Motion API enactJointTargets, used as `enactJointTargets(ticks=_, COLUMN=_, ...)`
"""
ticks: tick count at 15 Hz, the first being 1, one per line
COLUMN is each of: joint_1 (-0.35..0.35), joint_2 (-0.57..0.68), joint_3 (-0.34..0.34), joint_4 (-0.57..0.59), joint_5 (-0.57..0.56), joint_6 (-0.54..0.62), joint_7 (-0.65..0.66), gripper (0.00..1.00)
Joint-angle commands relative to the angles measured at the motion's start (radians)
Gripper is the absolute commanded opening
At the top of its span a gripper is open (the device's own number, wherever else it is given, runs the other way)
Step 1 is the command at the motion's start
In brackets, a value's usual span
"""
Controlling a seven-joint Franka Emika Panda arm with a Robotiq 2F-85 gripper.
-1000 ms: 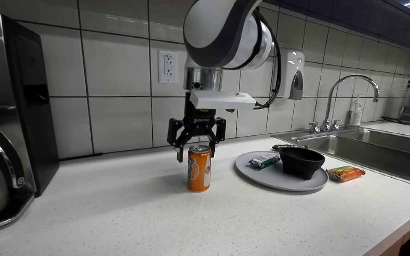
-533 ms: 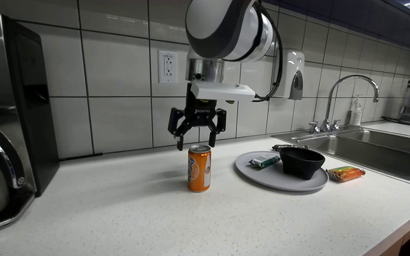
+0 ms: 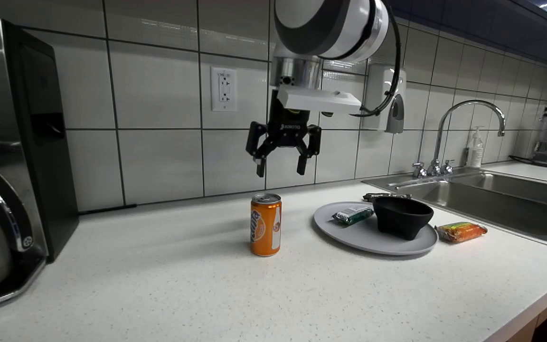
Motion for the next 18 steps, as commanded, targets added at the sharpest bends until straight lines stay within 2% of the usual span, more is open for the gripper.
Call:
enactJointTargets(ticks=1, joint_1=-0.021, joint_2=-0.096, joint_3=-0.005, joint_4=-0.095, joint_5=-0.003, joint_6=-0.004, joint_7=0.019, gripper=1.0)
enactJointTargets(ticks=10, joint_1=-0.052, joint_2=-0.191, joint_3=-0.024, joint_4=-0.254, joint_5=-0.021, joint_6=0.006, joint_7=0.067, gripper=1.0)
enactJointTargets(ticks=18, joint_1=-0.094, joint_2=-0.238, joint_3=-0.046, joint_4=-0.345, joint_5=-0.049, joint_6=0.018, joint_7=0.107, gripper=1.0)
